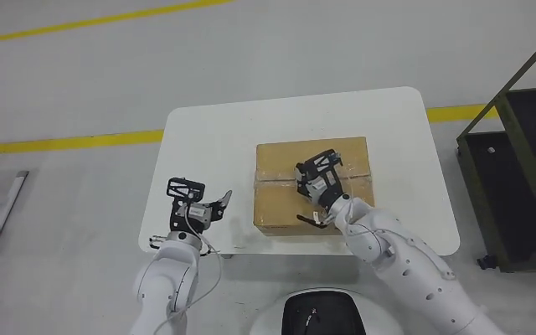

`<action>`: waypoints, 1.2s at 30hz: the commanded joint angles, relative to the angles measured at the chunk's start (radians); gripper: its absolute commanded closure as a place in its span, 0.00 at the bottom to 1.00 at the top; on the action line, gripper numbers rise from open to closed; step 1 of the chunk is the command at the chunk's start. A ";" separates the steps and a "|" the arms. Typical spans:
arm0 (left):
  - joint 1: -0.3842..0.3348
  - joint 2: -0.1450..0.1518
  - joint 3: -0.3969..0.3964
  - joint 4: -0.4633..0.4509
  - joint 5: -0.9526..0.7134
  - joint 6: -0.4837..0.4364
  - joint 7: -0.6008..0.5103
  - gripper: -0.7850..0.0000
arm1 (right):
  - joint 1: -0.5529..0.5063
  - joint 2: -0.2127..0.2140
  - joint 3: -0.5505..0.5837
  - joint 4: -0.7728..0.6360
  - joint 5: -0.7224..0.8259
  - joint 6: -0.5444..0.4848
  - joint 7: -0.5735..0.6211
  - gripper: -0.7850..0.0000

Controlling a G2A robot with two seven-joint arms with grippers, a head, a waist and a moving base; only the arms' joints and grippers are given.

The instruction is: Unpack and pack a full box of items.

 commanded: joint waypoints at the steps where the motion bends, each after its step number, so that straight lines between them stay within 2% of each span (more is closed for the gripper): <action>1: -0.008 0.000 0.006 0.003 -0.002 -0.001 0.001 0.00 | -0.015 0.004 0.029 -0.020 0.012 0.000 0.013 1.00; 12: -0.042 -0.002 0.039 0.004 -0.031 0.000 0.013 0.00 | -0.096 0.026 0.172 -0.105 0.027 0.006 0.070 1.00; 27: -0.094 -0.005 0.100 0.019 -0.048 0.000 0.023 0.00 | -0.254 0.065 0.385 -0.200 -0.073 -0.029 0.072 1.00; 28: -0.094 -0.005 0.100 0.020 -0.048 0.001 0.024 0.10 | -0.260 0.066 0.396 -0.204 -0.077 -0.029 0.068 1.00; 29: -0.094 -0.005 0.100 0.020 -0.047 0.003 0.024 0.26 | -0.265 0.068 0.407 -0.210 -0.087 -0.032 0.061 1.00; 30: -0.094 -0.005 0.099 0.019 -0.046 0.005 0.024 0.29 | -0.271 0.069 0.416 -0.217 -0.097 -0.030 0.054 1.00; 31: -0.094 -0.004 0.097 0.018 -0.043 0.007 0.024 0.52 | -0.278 0.069 0.428 -0.232 -0.083 -0.027 0.038 1.00; 33: -0.090 -0.004 0.091 0.016 -0.037 0.013 0.024 0.63 | -0.292 0.069 0.447 -0.267 -0.051 -0.026 0.021 1.00; 34: -0.087 -0.003 0.085 0.015 -0.032 0.021 0.023 0.79 | -0.297 0.069 0.451 -0.290 -0.032 -0.032 0.015 1.00; 36: -0.076 -0.002 0.071 0.011 -0.027 0.036 0.023 1.00 | -0.300 0.068 0.441 -0.332 -0.011 -0.052 0.018 1.00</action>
